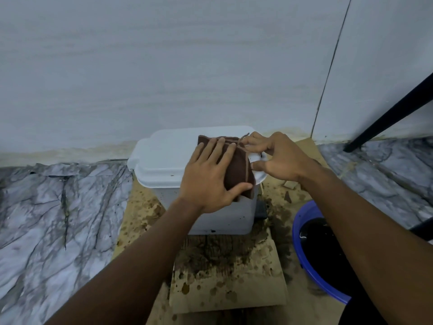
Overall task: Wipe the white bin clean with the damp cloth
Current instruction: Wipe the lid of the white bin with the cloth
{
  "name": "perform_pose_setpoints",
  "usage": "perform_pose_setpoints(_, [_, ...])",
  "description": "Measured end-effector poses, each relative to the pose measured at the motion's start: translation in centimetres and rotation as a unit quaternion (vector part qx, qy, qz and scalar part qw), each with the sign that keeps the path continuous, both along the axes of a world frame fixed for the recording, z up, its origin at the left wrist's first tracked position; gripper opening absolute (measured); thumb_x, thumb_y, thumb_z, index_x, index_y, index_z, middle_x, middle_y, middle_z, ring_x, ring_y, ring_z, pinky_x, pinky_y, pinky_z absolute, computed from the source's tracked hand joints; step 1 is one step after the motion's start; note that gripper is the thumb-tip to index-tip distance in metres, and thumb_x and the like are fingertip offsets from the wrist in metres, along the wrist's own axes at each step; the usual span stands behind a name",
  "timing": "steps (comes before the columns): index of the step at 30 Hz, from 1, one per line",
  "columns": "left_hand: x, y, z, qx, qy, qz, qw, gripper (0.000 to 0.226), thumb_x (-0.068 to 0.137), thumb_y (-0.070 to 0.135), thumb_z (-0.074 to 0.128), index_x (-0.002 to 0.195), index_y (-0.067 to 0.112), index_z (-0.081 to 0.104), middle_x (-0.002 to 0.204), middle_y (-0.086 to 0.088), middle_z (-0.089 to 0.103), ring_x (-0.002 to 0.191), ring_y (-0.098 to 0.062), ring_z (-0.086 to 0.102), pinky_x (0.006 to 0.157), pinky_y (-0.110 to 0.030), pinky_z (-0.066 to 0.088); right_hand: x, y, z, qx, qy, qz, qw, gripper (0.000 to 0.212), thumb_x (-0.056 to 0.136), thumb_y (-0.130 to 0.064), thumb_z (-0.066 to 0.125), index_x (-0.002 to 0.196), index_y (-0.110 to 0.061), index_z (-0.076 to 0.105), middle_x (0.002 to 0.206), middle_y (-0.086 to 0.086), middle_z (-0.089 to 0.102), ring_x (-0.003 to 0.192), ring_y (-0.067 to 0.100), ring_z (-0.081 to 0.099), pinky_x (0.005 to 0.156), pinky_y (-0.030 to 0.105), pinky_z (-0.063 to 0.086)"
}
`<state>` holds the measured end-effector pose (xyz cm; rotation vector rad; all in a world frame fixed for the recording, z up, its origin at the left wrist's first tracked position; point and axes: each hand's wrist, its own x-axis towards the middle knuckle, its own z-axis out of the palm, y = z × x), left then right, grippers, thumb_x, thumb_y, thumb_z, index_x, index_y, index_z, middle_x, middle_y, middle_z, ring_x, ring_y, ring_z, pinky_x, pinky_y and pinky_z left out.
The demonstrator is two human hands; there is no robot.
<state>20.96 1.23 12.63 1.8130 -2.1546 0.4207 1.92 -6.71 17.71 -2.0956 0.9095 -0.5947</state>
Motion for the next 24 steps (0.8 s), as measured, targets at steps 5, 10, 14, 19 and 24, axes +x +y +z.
perform_pose_setpoints(5, [6.6, 2.1, 0.1, -0.021, 0.023, -0.046, 0.998, 0.087, 0.087, 0.073, 0.055, 0.152, 0.016, 0.043, 0.157, -0.009, 0.044, 0.147, -0.027, 0.037, 0.119, -0.051, 0.034, 0.0, -0.4, -0.3, 0.017, 0.003, 0.0, 1.0, 0.047, 0.078, 0.004, 0.076, 0.12, -0.015, 0.071, 0.14, -0.005, 0.058, 0.137, -0.001, 0.037, 0.111, 0.013, 0.026])
perform_pose_setpoints(10, [4.6, 1.3, 0.0, -0.016, 0.017, 0.017, 1.0, 0.095, 0.084, 0.079, 0.053, 0.149, 0.01, 0.047, 0.153, -0.015, 0.047, 0.146, -0.033, 0.038, 0.121, -0.054, 0.024, 0.1, -0.6, -0.6, -0.001, 0.005, -0.015, 1.0, 0.047, 0.078, 0.005, 0.073, 0.12, -0.015, 0.071, 0.141, -0.004, 0.057, 0.139, 0.002, 0.036, 0.111, 0.013, 0.025])
perform_pose_setpoints(14, [-0.2, -0.4, 0.1, 0.006, 0.0, 0.016, 1.0, 0.097, 0.086, 0.081, 0.043, 0.152, 0.01, 0.041, 0.156, -0.016, 0.042, 0.149, -0.033, 0.033, 0.122, -0.054, 0.021, 0.2, -0.5, -0.5, -0.016, -0.009, 0.002, 1.0, 0.045, 0.08, 0.008, 0.069, 0.12, -0.012, 0.071, 0.141, 0.001, 0.057, 0.134, 0.002, 0.04, 0.096, 0.0, 0.028])
perform_pose_setpoints(19, [3.1, 0.6, 0.4, 0.011, 0.017, -0.036, 0.999, 0.091, 0.089, 0.077, 0.046, 0.155, 0.016, 0.037, 0.161, -0.008, 0.037, 0.15, -0.025, 0.031, 0.125, -0.046, 0.022, 0.2, -0.5, -0.4, -0.001, -0.007, -0.001, 1.0, 0.046, 0.078, 0.002, 0.076, 0.12, -0.016, 0.071, 0.138, -0.003, 0.06, 0.134, 0.006, 0.044, 0.104, 0.016, 0.034])
perform_pose_setpoints(24, [4.4, 0.8, 0.9, 0.01, 0.066, 0.0, 0.998, 0.085, 0.091, 0.077, 0.042, 0.151, 0.018, 0.045, 0.158, -0.004, 0.043, 0.149, -0.02, 0.032, 0.124, -0.046, 0.023, 0.2, -0.5, -0.7, 0.01, -0.003, -0.021, 1.0, 0.048, 0.077, 0.003, 0.075, 0.12, -0.016, 0.071, 0.141, -0.003, 0.058, 0.141, 0.007, 0.037, 0.113, 0.024, 0.029])
